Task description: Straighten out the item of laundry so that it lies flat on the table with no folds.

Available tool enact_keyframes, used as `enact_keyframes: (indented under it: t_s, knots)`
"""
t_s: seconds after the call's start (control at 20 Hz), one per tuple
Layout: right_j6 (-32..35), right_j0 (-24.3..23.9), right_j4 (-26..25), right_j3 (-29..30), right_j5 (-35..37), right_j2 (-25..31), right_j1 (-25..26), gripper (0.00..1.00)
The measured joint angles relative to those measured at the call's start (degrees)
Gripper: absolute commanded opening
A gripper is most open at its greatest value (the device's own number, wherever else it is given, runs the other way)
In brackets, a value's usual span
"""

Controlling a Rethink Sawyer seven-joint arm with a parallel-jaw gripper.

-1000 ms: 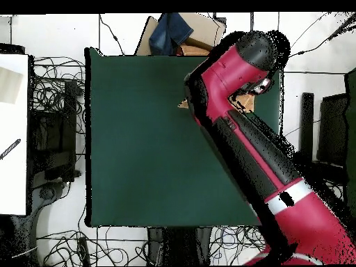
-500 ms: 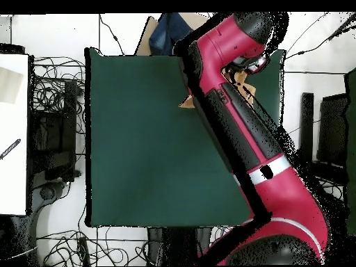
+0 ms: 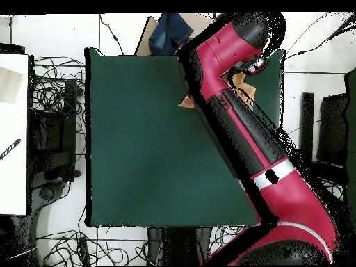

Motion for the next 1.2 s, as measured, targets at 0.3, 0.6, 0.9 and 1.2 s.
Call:
enact_keyframes:
  t_s: [0.3, 0.6, 0.9, 1.2]
  knots:
    - [0.0, -1.2, 0.1, 6.9, 4.9, -0.3, -3.1, 0.0]
    - [0.0, -2.8, 2.1, 14.7, 9.1, -0.4, -7.2, 0.0]
    - [0.0, -4.7, 1.8, 24.3, 15.5, -1.7, -11.8, 0.0]
    - [0.0, -5.8, -2.5, 31.7, 21.8, -5.7, -14.8, 0.0]
